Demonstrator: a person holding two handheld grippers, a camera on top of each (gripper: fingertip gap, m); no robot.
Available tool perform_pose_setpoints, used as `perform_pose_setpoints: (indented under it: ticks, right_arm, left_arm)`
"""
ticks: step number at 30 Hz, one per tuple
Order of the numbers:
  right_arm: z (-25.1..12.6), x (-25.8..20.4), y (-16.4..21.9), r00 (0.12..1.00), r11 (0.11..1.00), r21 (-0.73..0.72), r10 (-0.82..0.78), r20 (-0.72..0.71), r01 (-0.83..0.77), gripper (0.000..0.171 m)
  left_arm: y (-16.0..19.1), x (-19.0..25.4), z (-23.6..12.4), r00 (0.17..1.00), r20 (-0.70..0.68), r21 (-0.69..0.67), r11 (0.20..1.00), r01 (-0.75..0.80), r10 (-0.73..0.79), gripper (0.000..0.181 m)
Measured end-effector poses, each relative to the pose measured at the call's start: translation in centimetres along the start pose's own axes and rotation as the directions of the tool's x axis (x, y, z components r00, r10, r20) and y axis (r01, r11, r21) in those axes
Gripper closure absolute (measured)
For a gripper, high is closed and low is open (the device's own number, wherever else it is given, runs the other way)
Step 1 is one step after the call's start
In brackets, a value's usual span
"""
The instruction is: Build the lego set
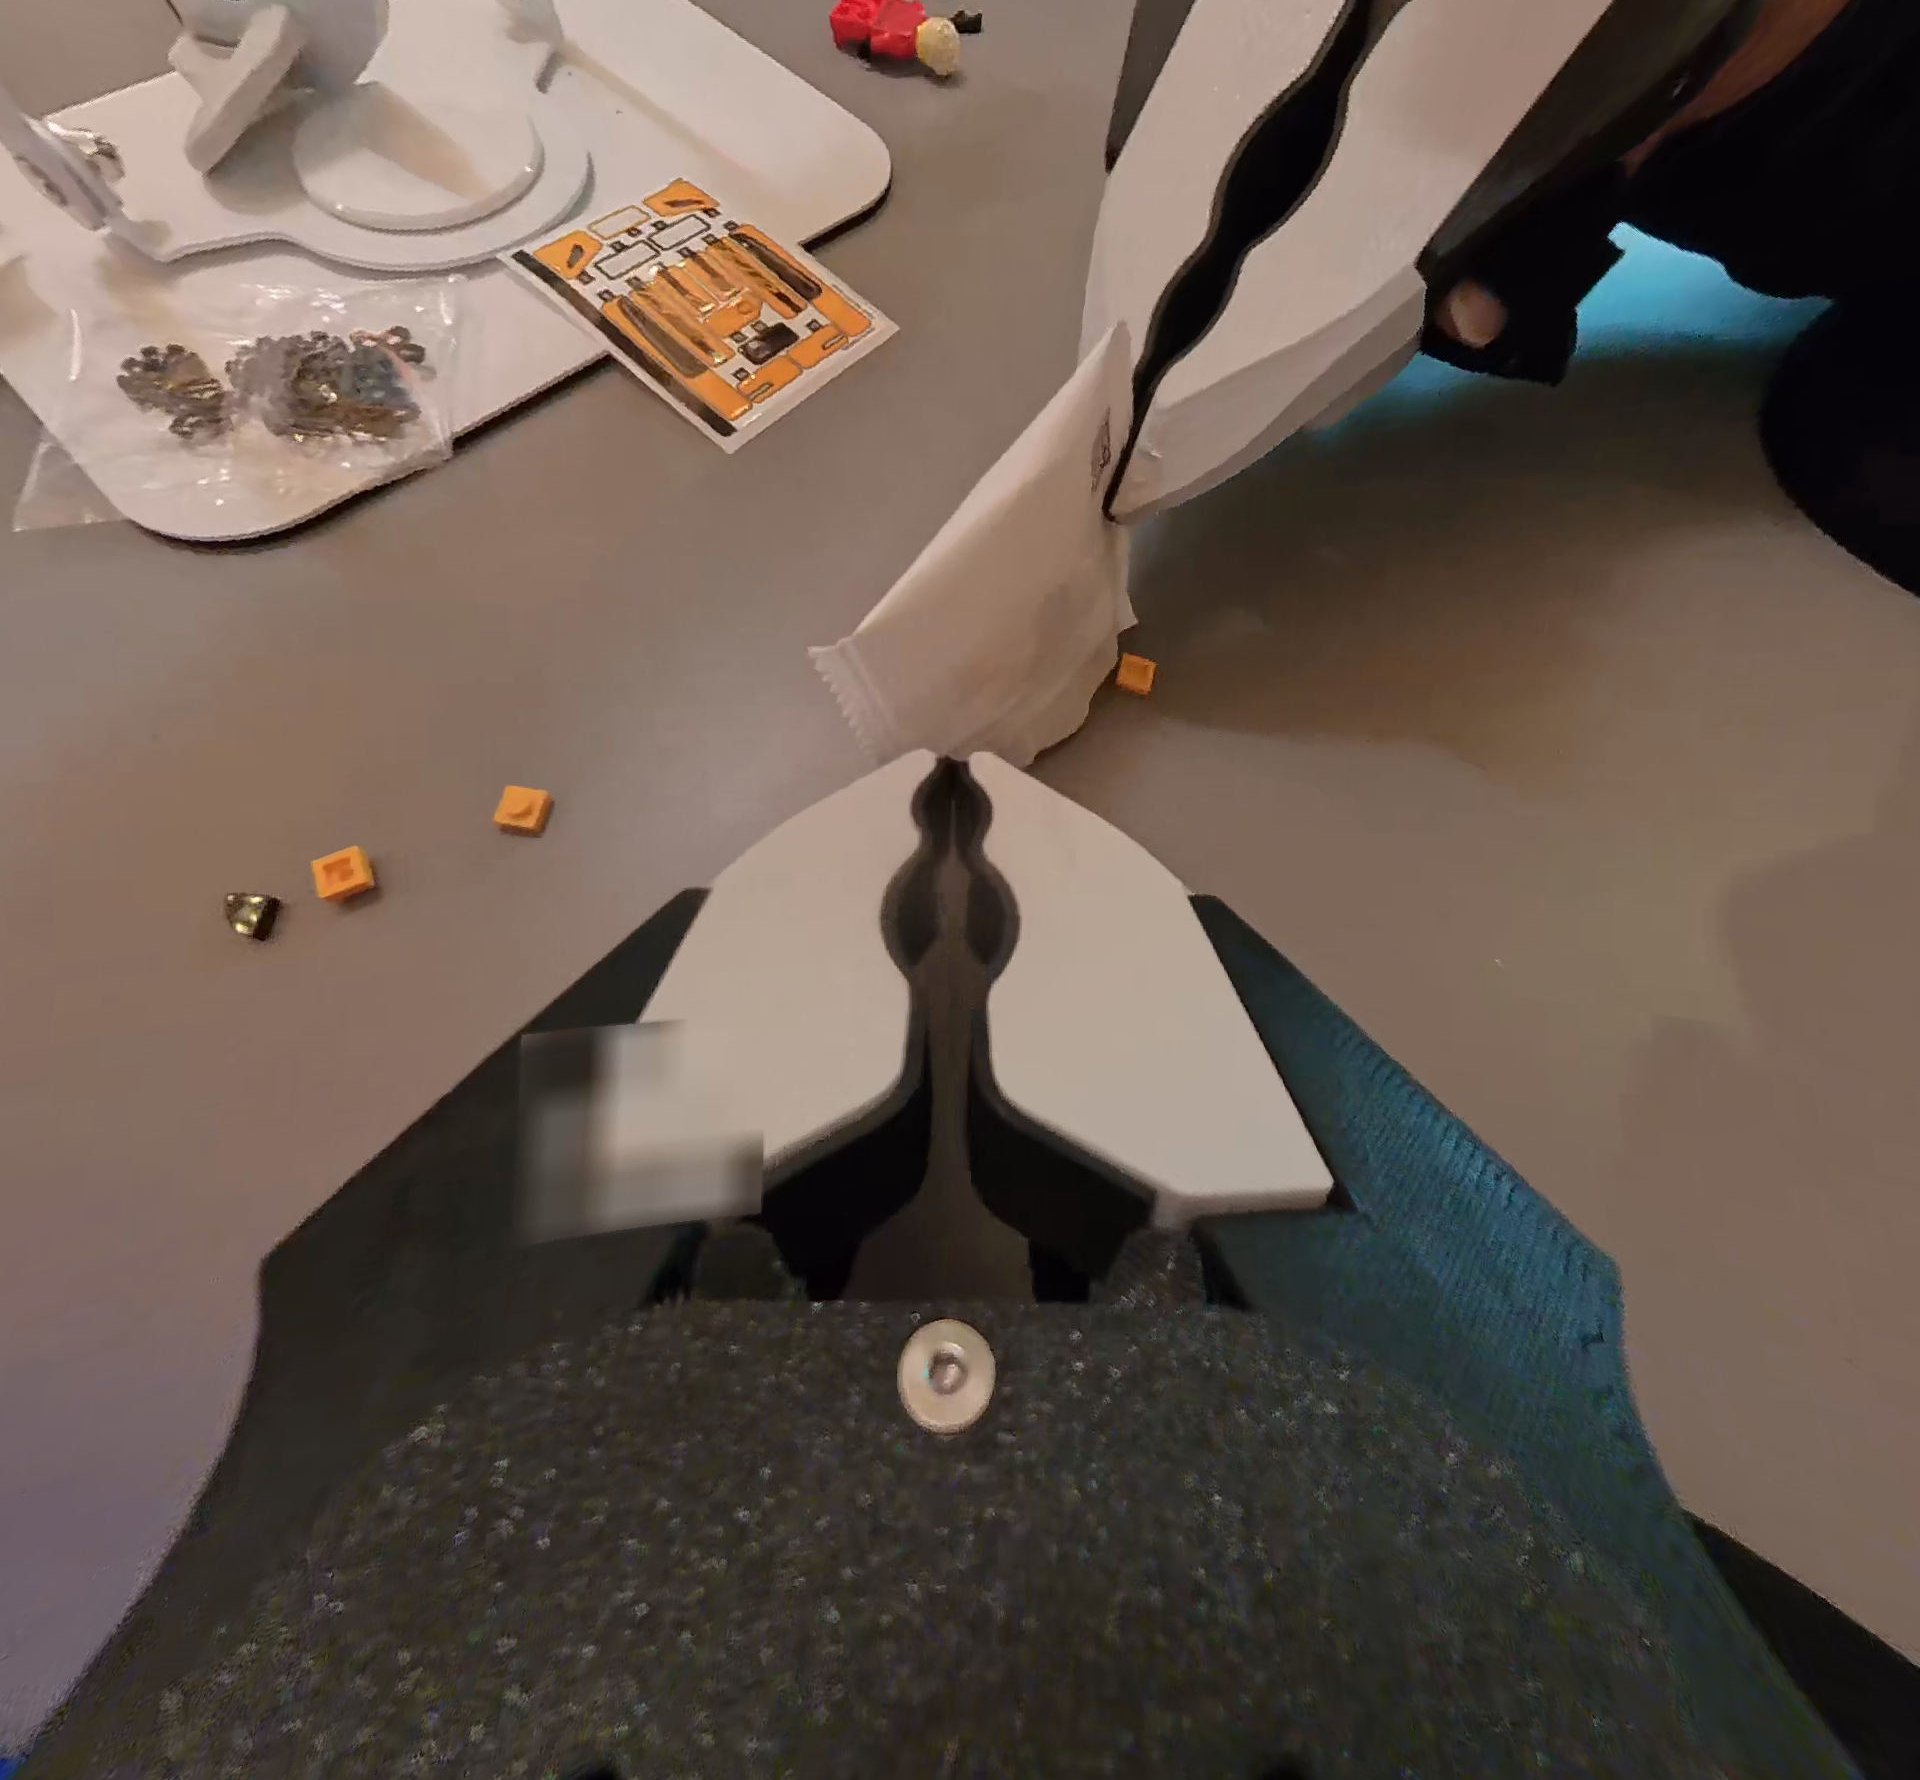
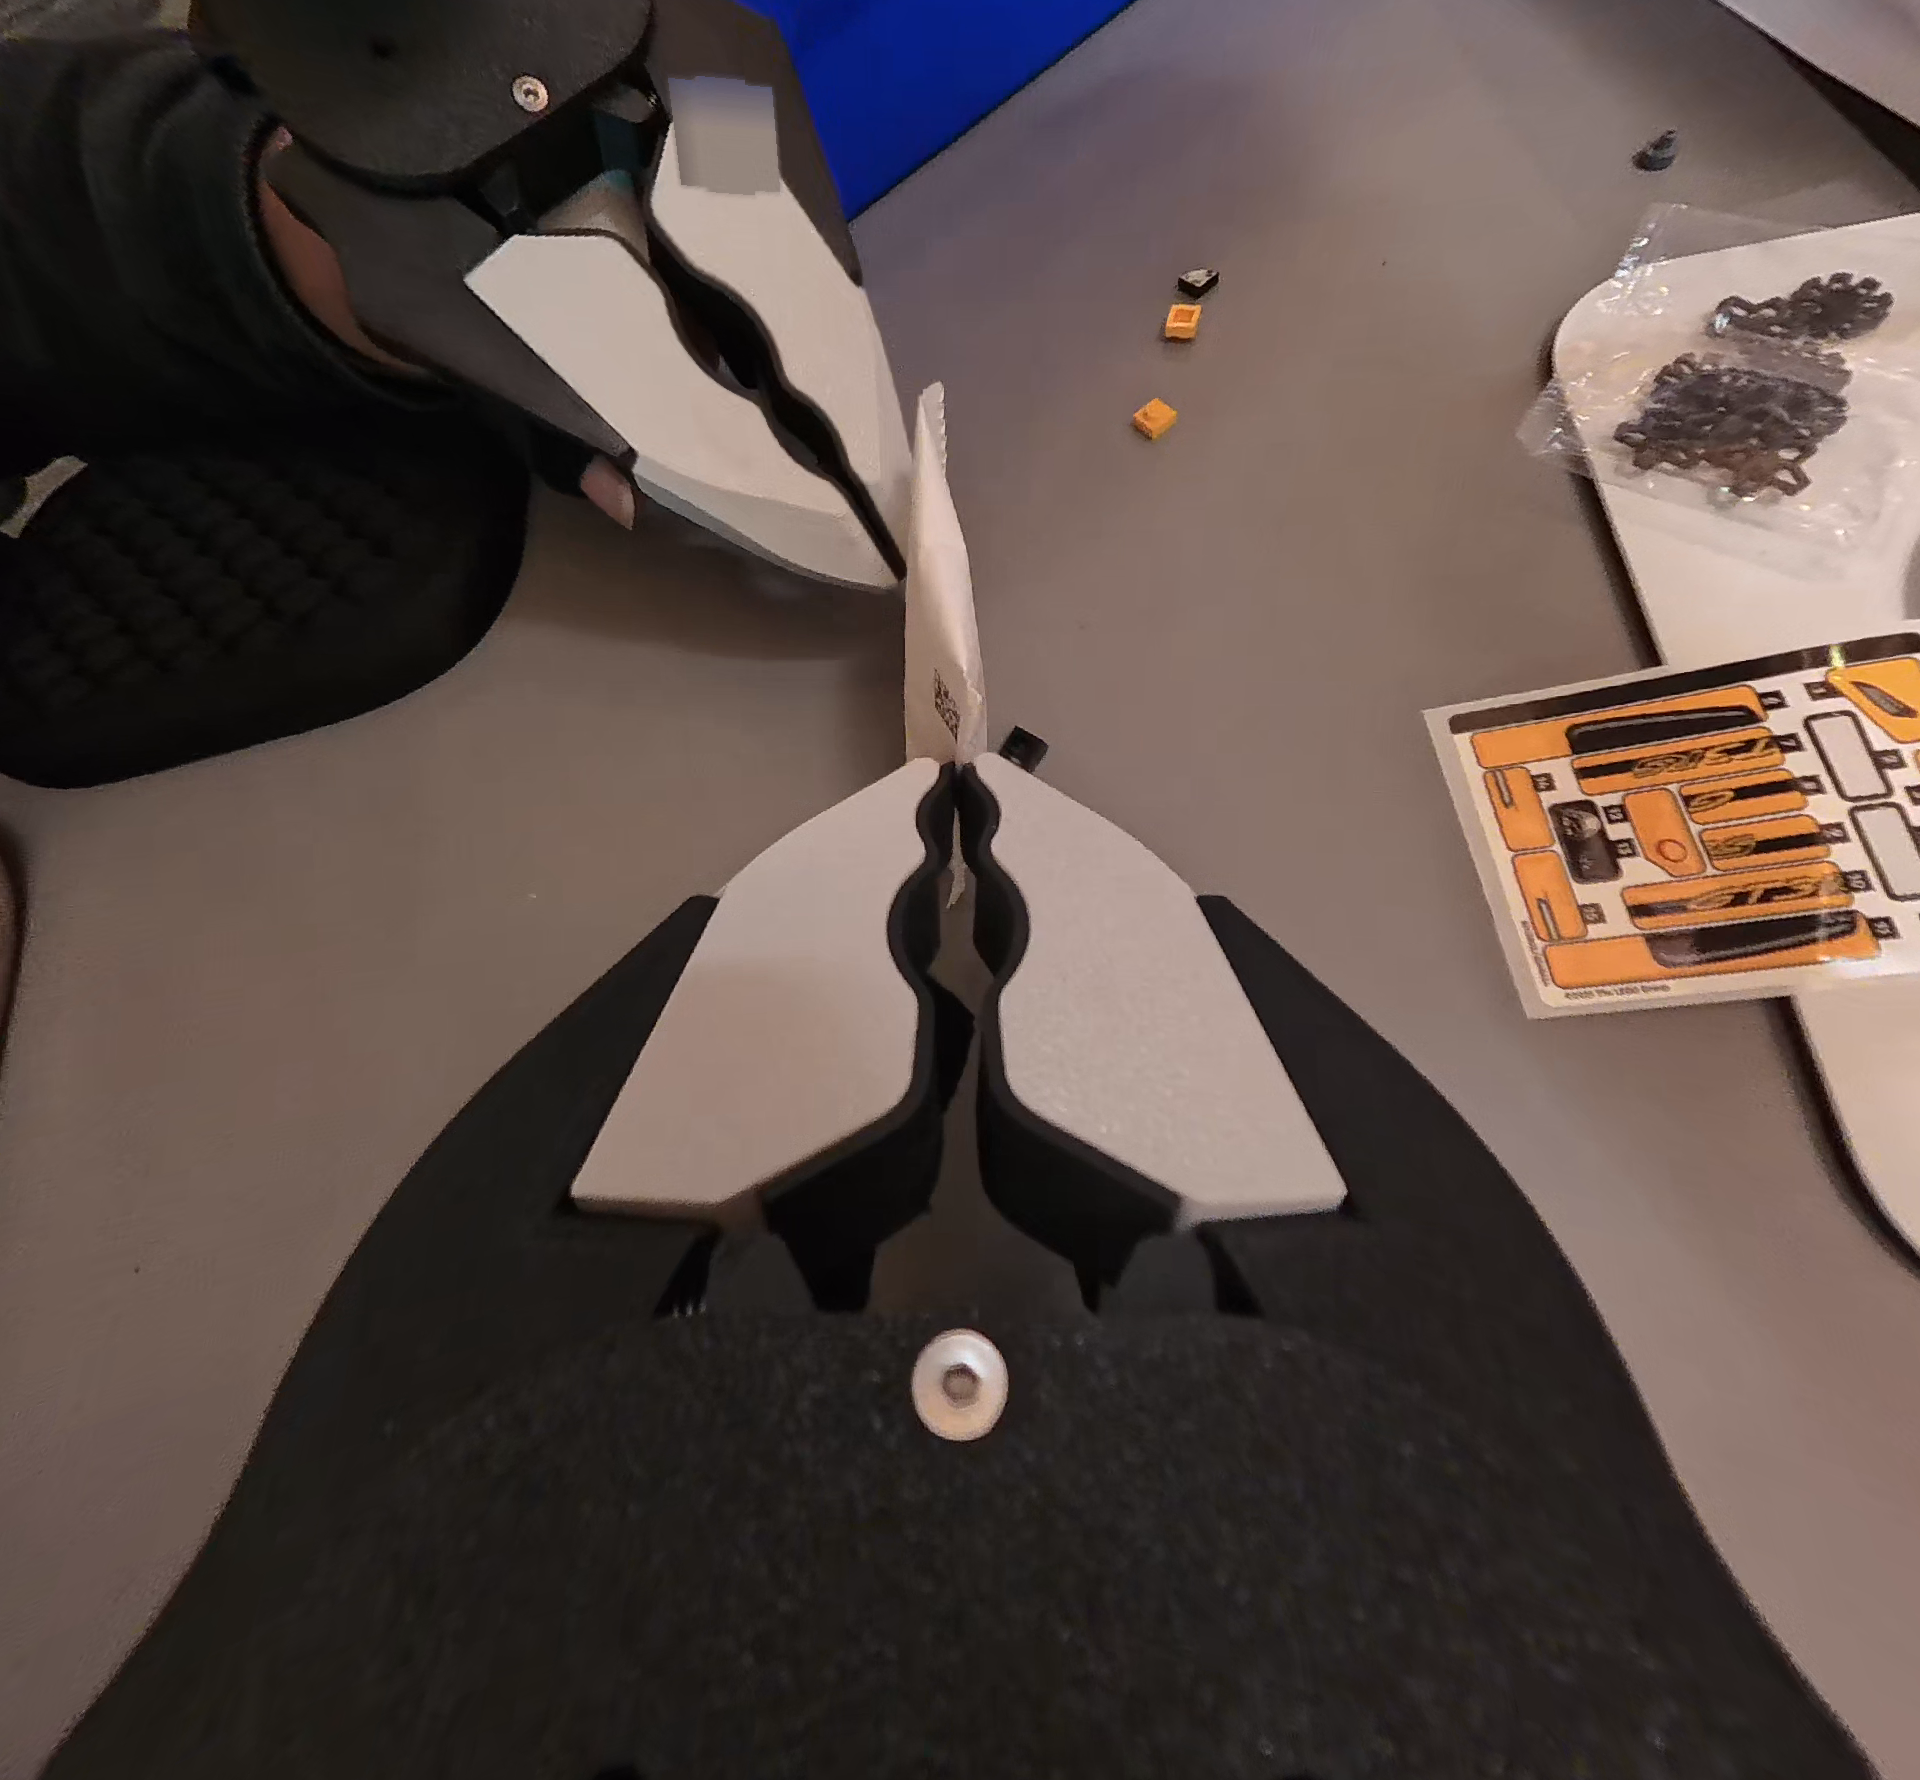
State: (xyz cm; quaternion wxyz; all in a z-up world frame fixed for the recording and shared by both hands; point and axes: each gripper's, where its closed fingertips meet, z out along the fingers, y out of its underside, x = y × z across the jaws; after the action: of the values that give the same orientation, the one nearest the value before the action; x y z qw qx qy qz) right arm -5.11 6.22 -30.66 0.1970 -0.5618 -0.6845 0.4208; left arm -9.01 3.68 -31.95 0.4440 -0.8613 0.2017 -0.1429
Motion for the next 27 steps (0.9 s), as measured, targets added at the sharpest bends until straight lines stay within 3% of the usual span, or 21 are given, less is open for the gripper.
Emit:
perform_pose_setpoints:
  ticks: [10, 15, 21, 27]
  right_arm:
    - [-0.2, -0.2, 0.1, 1.0, 1.0, -0.003, -0.016, 0.002, 0.016, 0.171]
    - [-0.5, -0.6, 0.4, 0.998, 0.999, -0.004, -0.038, 0.042, 0.038, 0.171]
    - [-0.6, -0.8, 0.7, 0.996, 0.998, -0.014, -0.068, 0.056, 0.069, 0.171]
    - [-0.3, -0.5, 0.3, 0.998, 0.998, -0.001, -0.065, 0.023, 0.065, 0.171]
  left_arm:
    - [-0.1, -0.8, -0.3, 0.999, 0.031, 0.014, 0.999, 0.041, -0.041, 0.181]
    - [-0.1, -0.4, 0.0, 0.999, -0.012, 0.021, 0.999, 0.037, -0.037, 0.16]
    - [-0.2, 0.7, 0.3, 0.997, -0.077, 0.016, 1.0, -0.017, 0.018, 0.172]
    - [-0.2, 0.9, 0.4, 0.995, -0.091, -0.001, 0.999, 0.043, -0.043, 0.178]
